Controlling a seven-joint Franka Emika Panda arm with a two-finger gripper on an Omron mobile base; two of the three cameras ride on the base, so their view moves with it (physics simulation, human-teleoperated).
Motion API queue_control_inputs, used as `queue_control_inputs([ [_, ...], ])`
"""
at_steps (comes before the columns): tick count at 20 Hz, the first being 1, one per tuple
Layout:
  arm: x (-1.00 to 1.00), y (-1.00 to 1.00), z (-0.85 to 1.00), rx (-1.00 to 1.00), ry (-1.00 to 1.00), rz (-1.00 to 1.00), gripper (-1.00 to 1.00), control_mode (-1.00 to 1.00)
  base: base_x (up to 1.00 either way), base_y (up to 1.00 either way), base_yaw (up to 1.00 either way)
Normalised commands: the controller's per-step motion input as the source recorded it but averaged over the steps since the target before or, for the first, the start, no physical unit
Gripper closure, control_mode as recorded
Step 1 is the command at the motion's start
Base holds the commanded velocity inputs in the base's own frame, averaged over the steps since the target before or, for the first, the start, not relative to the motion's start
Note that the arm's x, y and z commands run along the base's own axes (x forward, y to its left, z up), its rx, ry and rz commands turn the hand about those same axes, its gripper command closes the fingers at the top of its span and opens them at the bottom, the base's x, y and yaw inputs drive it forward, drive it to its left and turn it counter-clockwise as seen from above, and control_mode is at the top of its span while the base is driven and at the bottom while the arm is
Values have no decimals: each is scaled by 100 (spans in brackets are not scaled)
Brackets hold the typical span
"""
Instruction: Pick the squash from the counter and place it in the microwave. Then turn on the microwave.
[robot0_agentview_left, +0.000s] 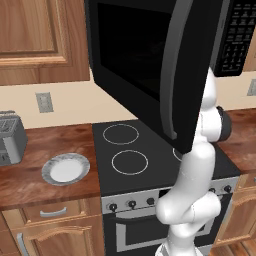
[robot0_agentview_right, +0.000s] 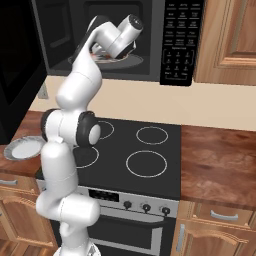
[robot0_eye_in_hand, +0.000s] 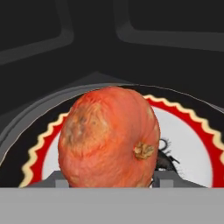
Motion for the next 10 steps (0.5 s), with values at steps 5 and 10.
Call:
queue_control_inputs([
  [5,11,0,-1,-1,1,3,100,-100,0,0,0],
  [10,10,4,-4,0,0,2,100,-100,0,0,0],
])
